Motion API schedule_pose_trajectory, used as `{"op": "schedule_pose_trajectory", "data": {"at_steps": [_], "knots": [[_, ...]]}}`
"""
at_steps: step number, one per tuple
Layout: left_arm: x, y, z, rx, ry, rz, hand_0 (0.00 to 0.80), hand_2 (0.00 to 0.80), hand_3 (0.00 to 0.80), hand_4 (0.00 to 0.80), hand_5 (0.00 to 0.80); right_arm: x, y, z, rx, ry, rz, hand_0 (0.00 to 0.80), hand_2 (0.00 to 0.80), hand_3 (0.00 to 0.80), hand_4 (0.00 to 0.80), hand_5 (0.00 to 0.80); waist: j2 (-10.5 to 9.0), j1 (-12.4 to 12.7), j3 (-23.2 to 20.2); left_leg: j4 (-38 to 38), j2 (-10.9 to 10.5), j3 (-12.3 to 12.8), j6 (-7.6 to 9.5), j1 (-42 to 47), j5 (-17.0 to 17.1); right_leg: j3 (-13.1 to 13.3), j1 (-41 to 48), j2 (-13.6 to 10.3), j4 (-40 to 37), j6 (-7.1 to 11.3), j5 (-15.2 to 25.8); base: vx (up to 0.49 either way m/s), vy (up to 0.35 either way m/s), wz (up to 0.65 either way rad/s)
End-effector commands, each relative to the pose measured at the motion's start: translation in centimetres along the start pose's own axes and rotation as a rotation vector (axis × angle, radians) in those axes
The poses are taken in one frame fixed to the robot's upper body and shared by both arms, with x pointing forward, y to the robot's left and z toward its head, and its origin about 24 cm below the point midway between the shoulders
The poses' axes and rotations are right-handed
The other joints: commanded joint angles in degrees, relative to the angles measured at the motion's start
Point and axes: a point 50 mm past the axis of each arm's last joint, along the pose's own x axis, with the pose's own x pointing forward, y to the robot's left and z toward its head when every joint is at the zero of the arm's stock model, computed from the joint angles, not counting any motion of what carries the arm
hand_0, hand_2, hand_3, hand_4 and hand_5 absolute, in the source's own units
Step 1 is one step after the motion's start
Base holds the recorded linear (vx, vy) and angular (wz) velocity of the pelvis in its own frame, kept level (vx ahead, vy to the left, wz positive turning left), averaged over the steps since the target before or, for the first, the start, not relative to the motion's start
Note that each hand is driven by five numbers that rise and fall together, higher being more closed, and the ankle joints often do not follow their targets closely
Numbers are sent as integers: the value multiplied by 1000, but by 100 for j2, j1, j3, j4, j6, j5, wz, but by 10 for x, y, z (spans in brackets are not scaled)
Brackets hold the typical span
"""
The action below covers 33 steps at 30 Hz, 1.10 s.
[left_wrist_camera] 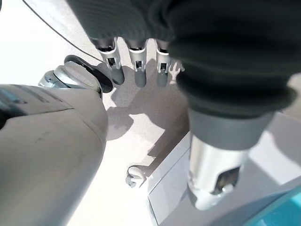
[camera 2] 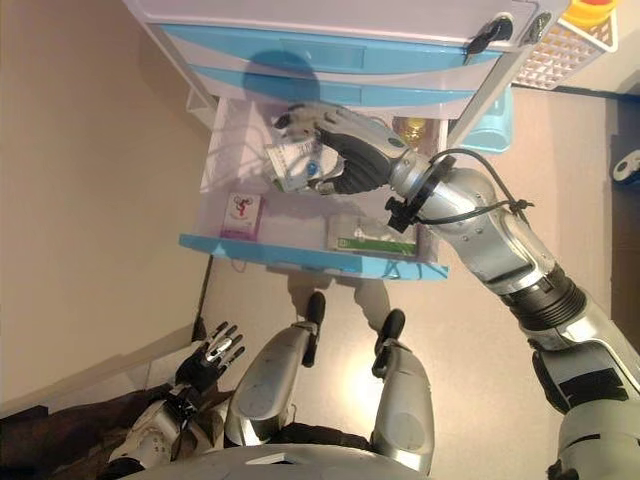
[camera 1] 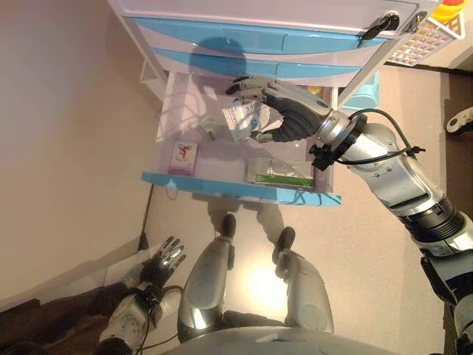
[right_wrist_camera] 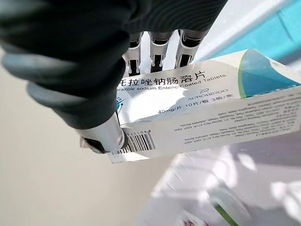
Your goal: Open the drawer and pick up the medicine
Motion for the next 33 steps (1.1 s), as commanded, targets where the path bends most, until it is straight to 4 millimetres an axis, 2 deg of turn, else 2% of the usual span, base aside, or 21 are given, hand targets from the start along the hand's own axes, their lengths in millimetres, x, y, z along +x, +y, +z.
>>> {"op": "schedule_pose_trajectory", "data": {"at_steps": [1, 7, 17, 27, 33], "knots": [[-19, 15, -15, 18, 39, 61, 0, 0, 0, 0, 0, -7, -20, 34, 36, -196, -51, 800, 800, 800, 800, 800, -34, 11, -677, -636, -227, 67, 114, 393, -360, -35, 306, 1, 759, 334, -621, 67, -10, -4], [-24, 21, -22, 17, 65, 98, 0, 0, 0, 0, 0, -11, -28, 47, 132, -263, -82, 800, 800, 800, 800, 800, -115, -28, -993, -761, -235, 58, 102, 569, -352, -8, 486, 24, 667, 352, -610, 65, -13, -4], [-31, 27, -33, 15, 109, 138, 0, 0, 0, 0, 0, -11, -42, 51, 197, -296, -187, 800, 800, 800, 800, 800, -177, -4, -1371, -862, -244, -40, 102, 803, -382, -34, 734, 55, 552, 331, -644, 55, -15, -1], [-37, 32, -42, 3, 144, 175, 0, 0, 0, 0, 0, -11, -56, 54, 182, -295, -270, 800, 800, 800, 800, 800, -236, 25, -1716, -911, -264, -116, 112, 966, -404, -61, 932, 63, 457, 332, -600, 47, -10, 0], [-40, 35, -47, 1, 166, 196, 0, 0, 0, 0, 0, -6, -69, 45, 88, -211, -330, 800, 800, 800, 800, 800, -246, 69, -1843, -960, -296, -206, 121, 1040, -391, -91, 1000, 45, 435, 337, -558, 40, 20, -1]]}}
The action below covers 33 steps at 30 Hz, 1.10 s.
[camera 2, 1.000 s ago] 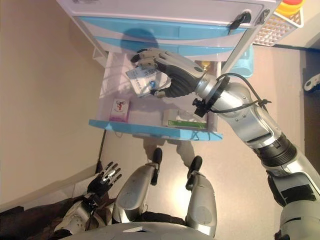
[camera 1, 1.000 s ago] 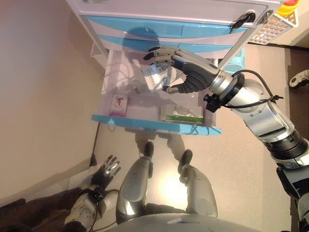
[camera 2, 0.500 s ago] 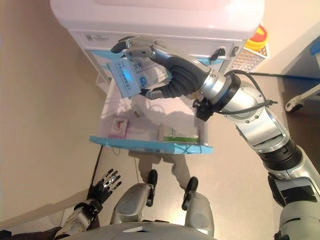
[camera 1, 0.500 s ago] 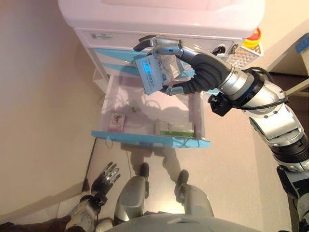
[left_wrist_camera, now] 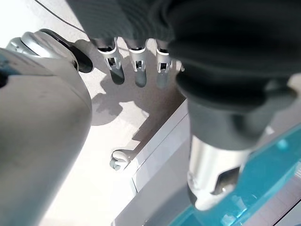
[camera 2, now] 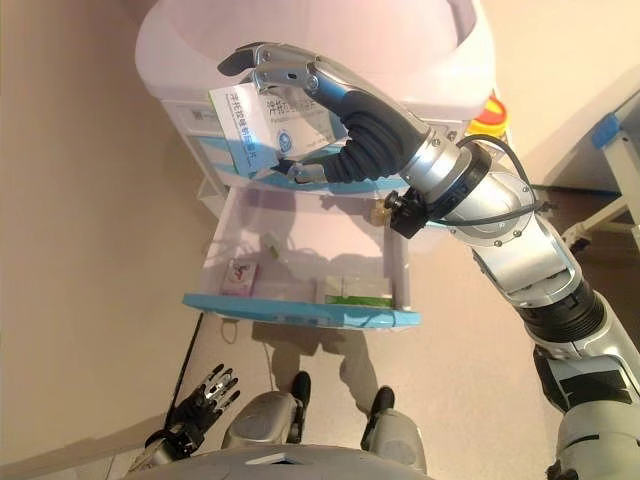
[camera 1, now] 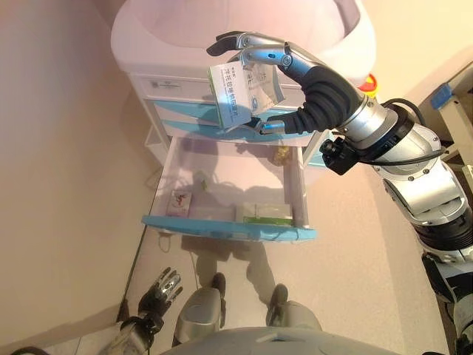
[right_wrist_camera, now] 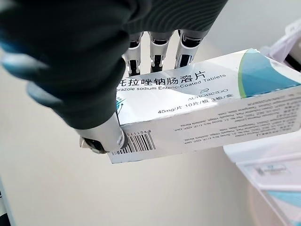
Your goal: Open the drawer and pick up the medicine
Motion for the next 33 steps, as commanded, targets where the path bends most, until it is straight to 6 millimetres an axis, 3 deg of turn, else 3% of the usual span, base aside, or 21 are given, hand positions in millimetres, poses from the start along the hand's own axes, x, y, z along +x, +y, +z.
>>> {"op": "schedule_pose_trajectory", "data": {"at_steps": [1, 10, 14, 20, 26, 33], "knots": [[-9, 13, 0, 51, 17, 37, 0, 0, 0, 0, 0, 9, -36, 14, -159, -44, -151, 800, 800, 800, 800, 800, 46, 211, -250, -476, -287, -228, 133, 281, -362, -114, 328, -7, 812, 258, -532, 0, 0, 0], [-14, 23, 1, 47, 26, 76, 0, 0, 0, 0, 0, 14, -73, -7, -506, 118, -236, 800, 800, 800, 800, 800, -15, 337, -344, -506, -328, -342, 149, 318, -339, -228, 420, -51, 761, 282, -492, 23, 21, 4], [-16, 27, 2, 43, 31, 96, 0, 0, 0, 0, 0, 20, -93, -14, -808, 179, -228, 800, 800, 800, 800, 800, -63, 461, -406, -492, -368, -440, 173, 327, -342, -309, 510, -87, 719, 270, -484, 64, 55, 14], [-18, 29, 1, 43, 40, 100, 0, 0, 0, 0, 0, 33, -102, -14, -1051, 195, -150, 800, 800, 800, 800, 800, -99, 612, -447, -476, -412, -576, 195, 305, -328, -408, 554, -122, 728, 265, -507, 47, 41, 14], [-18, 28, 0, 39, 46, 105, 0, 0, 0, 0, 0, 46, -99, -24, -1112, 197, -91, 800, 800, 800, 800, 800, -105, 798, -435, -409, -493, -767, 216, 246, -321, -536, 641, -160, 695, 224, -567, 38, 42, 13], [-17, 26, 0, 59, 70, 93, 0, 0, 0, 0, 0, 56, -80, -71, -980, 351, 41, 800, 800, 800, 800, 800, -39, 1175, -289, -244, -605, -1064, 208, 139, -321, -798, 737, -263, 799, 133, -734, 15, 46, 20]]}}
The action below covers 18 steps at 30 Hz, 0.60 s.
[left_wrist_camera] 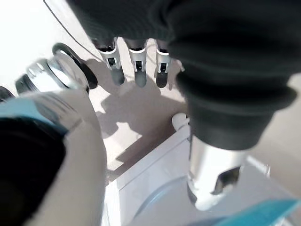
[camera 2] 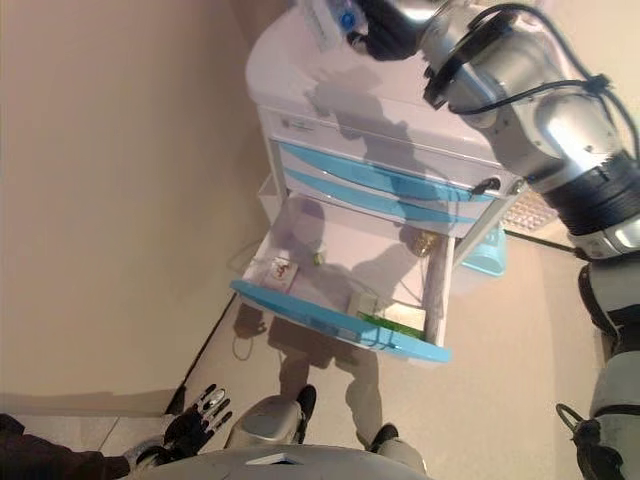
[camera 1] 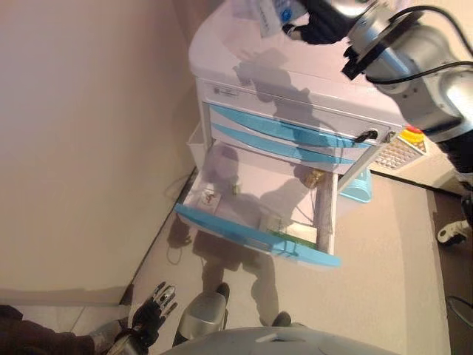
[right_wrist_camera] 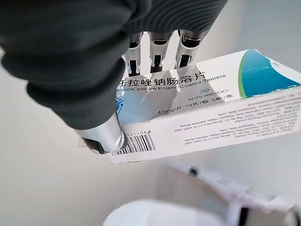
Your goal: Open the drawer and pick up the medicine
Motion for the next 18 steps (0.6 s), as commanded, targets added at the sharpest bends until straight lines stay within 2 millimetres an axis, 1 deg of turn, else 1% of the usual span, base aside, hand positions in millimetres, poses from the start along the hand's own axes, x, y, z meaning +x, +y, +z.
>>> {"op": "schedule_pose_trajectory", "data": {"at_steps": [1, 4, 5, 6, 7, 9, 15, 18], "knots": [[-5, 9, 11, 79, 7, 7, 0, 0, 0, 0, 0, 14, -17, -18, 0, 71, -14, 800, 800, 800, 800, 800, 15, 354, -2, -222, -312, -370, 138, 148, -411, -133, 374, 19, 802, -3, -567, -11, 50, 25], [-4, 8, 11, 74, 14, 1, 0, 0, 0, 0, 0, 16, 13, -26, 11, 129, 81, 800, 800, 800, 800, 800, 117, 476, 86, -178, -345, -495, 108, 118, -388, -236, 384, -40, 878, -30, -600, -21, 62, 28], [-4, 8, 12, 76, 15, -2, 0, 0, 0, 0, 0, 15, 20, -29, 7, 149, 102, 800, 800, 800, 800, 800, 142, 502, 110, -175, -352, -516, 102, 112, -380, -268, 394, -56, 885, -34, -606, -20, 37, 24], [-4, 8, 12, 76, 15, -3, 0, 0, 0, 0, 0, 15, 20, -29, 7, 149, 102, 800, 800, 800, 800, 800, 142, 502, 110, -175, -352, -516, 102, 112, -380, -268, 394, -56, 884, -34, -606, -17, 39, 21], [-4, 8, 12, 71, 14, 0, 0, 0, 0, 0, 0, 12, 31, -37, 23, 212, 148, 800, 800, 800, 800, 800, 185, 552, 149, -182, -356, -547, 91, 102, -359, -321, 405, -78, 897, -41, -615, -20, 37, 12], [-4, 8, 14, 67, 13, -10, 0, 0, 0, 0, 0, 5, 47, -52, 19, 297, 185, 800, 800, 800, 800, 800, 255, 625, 214, -161, -386, -610, 69, 41, -330, -379, 414, -104, 887, -60, -636, -59, 58, 8], [-5, 9, 12, 46, 13, -12, 0, 0, 0, 0, 0, -22, 65, -90, -30, 497, 234, 800, 800, 800, 800, 800, 411, 753, 363, -110, -447, -716, 35, -40, -302, -530, 384, -202, 957, -93, -647, -36, 56, 17], [-5, 9, 10, 38, 19, -14, 0, 0, 0, 0, 0, -34, 64, -106, -73, 602, 230, 800, 800, 800, 800, 800, 469, 758, 410, -109, -442, -706, 30, -46, -287, -577, 374, -229, 989, -109, -677, -12, 35, 12]]}}
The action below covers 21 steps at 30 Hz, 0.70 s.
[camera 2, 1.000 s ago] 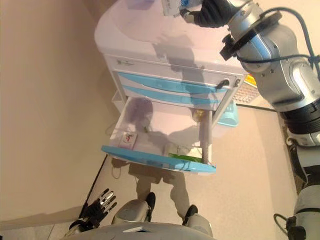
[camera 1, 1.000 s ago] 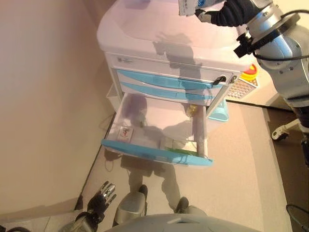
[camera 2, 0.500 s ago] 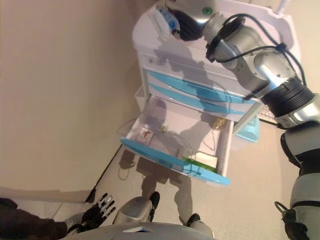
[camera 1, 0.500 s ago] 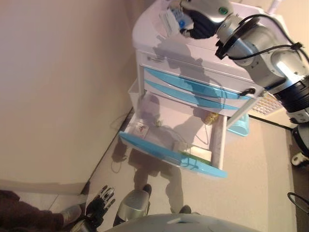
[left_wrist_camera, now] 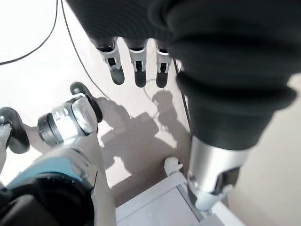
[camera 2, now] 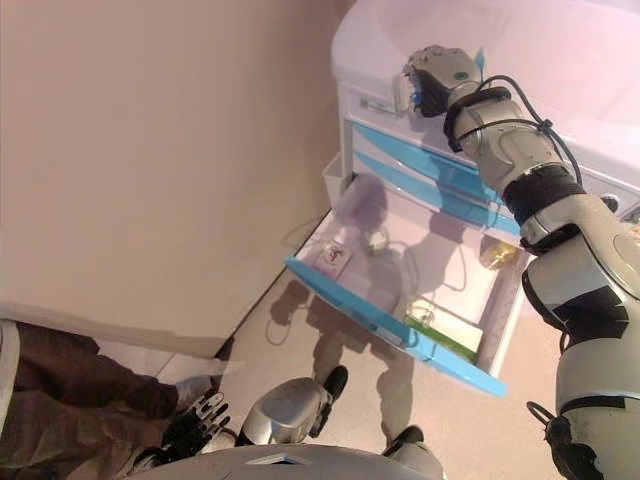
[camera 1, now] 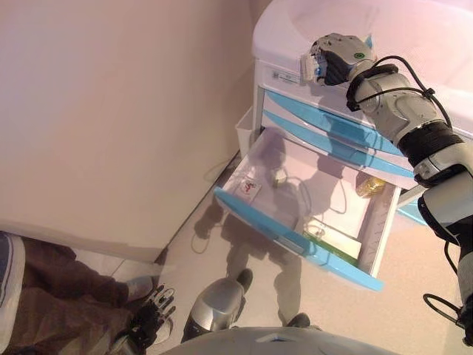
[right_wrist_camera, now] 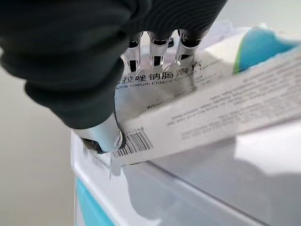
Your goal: Open the drawer and pick up the medicine
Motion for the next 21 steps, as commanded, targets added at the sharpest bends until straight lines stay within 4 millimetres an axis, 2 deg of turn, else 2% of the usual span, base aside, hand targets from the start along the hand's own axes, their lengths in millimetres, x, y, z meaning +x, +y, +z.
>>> {"op": "schedule_pose_trajectory", "data": {"at_steps": [1, 8, 16, 21], "knots": [[-5, 5, 6, 30, -6, -24, 0, 0, 0, 0, 0, 0, -34, -38, -81, 190, -109, 800, 800, 800, 800, 800, -9, 201, 9, -106, -137, -183, -36, 27, -433, -18, 280, 139, 690, -230, -467, 3, 27, 8], [-7, 4, 2, 32, -6, -38, 0, 0, 0, 0, 0, -10, -35, -68, -119, 343, -124, 800, 800, 800, 800, 800, 28, 150, 29, -98, -134, -151, -34, 54, -435, 15, 286, 116, 717, -233, -457, 6, 2, 1], [-7, 6, 3, 29, -5, -31, 0, 0, 0, 0, 0, -15, -45, -76, -152, 365, -179, 800, 800, 800, 800, 800, 17, 59, -2, -111, -99, -135, -21, 117, -458, 117, 290, 157, 689, -238, -495, 36, -24, -2], [-9, 10, 3, 26, -10, -23, 0, 0, 0, 0, 0, -16, -60, -76, -196, 342, -238, 800, 800, 800, 800, 800, -14, -8, -35, -123, -70, -71, -15, 137, -459, 163, 300, 180, 651, -228, -477, 22, -30, -7]]}}
